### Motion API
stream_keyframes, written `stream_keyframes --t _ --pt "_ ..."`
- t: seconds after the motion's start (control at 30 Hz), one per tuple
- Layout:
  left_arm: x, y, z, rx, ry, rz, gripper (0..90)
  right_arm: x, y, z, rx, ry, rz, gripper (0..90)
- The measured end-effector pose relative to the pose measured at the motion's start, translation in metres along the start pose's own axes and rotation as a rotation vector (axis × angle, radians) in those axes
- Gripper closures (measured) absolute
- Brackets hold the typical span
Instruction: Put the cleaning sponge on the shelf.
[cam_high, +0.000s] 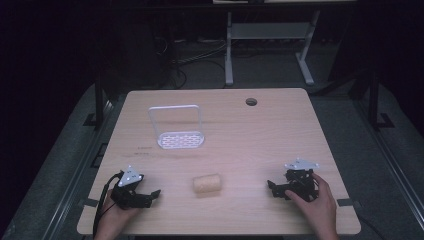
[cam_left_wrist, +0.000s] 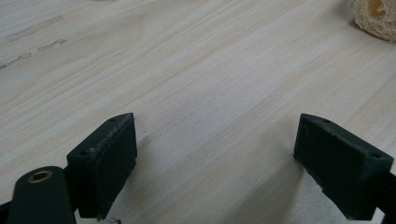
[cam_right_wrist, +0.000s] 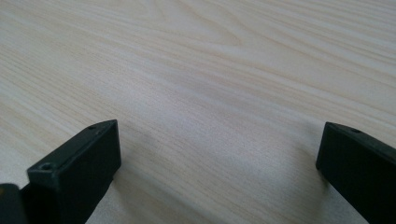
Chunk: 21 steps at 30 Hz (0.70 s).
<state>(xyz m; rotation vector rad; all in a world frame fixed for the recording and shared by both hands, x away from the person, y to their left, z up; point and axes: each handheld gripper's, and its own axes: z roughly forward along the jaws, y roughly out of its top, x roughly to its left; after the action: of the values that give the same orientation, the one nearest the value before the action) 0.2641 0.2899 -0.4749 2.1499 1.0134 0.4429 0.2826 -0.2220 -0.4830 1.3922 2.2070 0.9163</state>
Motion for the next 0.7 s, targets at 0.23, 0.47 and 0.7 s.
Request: stream_keyframes --t 0.23,0.47,0.7 --pt "0.0005 -0.0001 -0.0002 -0.003 -0.008 0.006 13.2 0.0 0.0 0.0 0.0 0.0 0.0 0.0" --pt "0.0 0.0014 -0.0007 0.01 -0.021 0.023 13.6 -0.0001 0.0 0.0 0.0 0.0 -0.001 0.0" --pt "-0.005 0.0069 -0.0004 0.02 -0.05 0.049 13.5 0.0001 0.0 -0.0001 0.001 -0.001 0.001 0.0"
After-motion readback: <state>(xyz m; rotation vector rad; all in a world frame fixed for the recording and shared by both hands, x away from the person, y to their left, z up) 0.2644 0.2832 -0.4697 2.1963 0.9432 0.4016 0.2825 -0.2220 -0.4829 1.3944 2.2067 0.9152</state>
